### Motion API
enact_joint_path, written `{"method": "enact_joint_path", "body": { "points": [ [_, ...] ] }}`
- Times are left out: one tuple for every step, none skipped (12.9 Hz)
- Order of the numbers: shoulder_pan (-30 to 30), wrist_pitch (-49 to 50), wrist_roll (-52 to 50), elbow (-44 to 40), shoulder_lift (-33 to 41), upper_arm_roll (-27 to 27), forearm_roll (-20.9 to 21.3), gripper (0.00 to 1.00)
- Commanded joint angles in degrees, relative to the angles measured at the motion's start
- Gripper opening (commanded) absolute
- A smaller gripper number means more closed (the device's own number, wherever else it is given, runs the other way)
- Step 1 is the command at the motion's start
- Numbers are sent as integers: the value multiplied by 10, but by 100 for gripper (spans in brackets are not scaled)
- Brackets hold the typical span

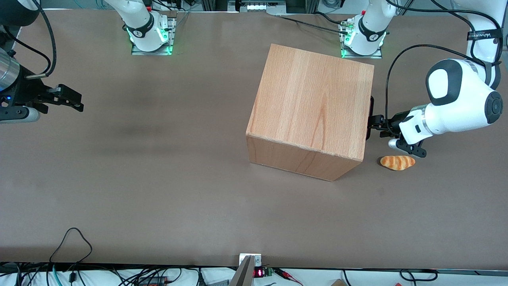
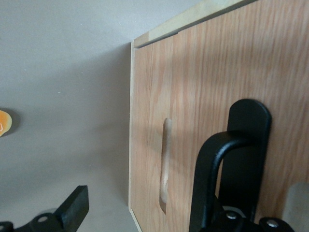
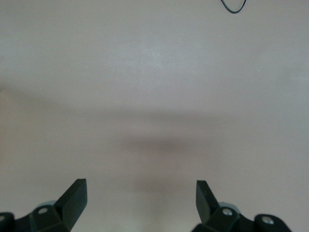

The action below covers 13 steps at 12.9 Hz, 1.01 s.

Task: Open top drawer with left arm

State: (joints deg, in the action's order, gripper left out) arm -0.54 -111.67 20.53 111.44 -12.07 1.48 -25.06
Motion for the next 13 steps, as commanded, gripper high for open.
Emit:
{"method": "enact_joint_path", "body": {
  "points": [
    [-2, -22, 8, 8, -3, -5, 8, 100],
    [-2, -31, 5, 8, -2, -5, 33, 100],
    [-2, -36, 3, 7, -2, -5, 47, 100],
    [-2, -36, 0, 7, -1, -5, 47, 100],
    [-1, -36, 0, 7, -1, -6, 47, 100],
    [-1, -37, -1, 6, -1, -6, 59, 100],
    [0, -39, -9, 4, 0, -6, 80, 100],
    [1, -39, -19, 2, 1, -7, 92, 100],
    [3, -39, -22, 2, 3, -9, 98, 100],
    [5, -39, -22, 1, 5, -12, 101, 100],
    [7, -39, -20, 1, 5, -15, 104, 100],
    [8, -39, -19, 1, 6, -22, 112, 100],
    [8, -39, -18, 1, 7, -27, 113, 100]
  ]
}}
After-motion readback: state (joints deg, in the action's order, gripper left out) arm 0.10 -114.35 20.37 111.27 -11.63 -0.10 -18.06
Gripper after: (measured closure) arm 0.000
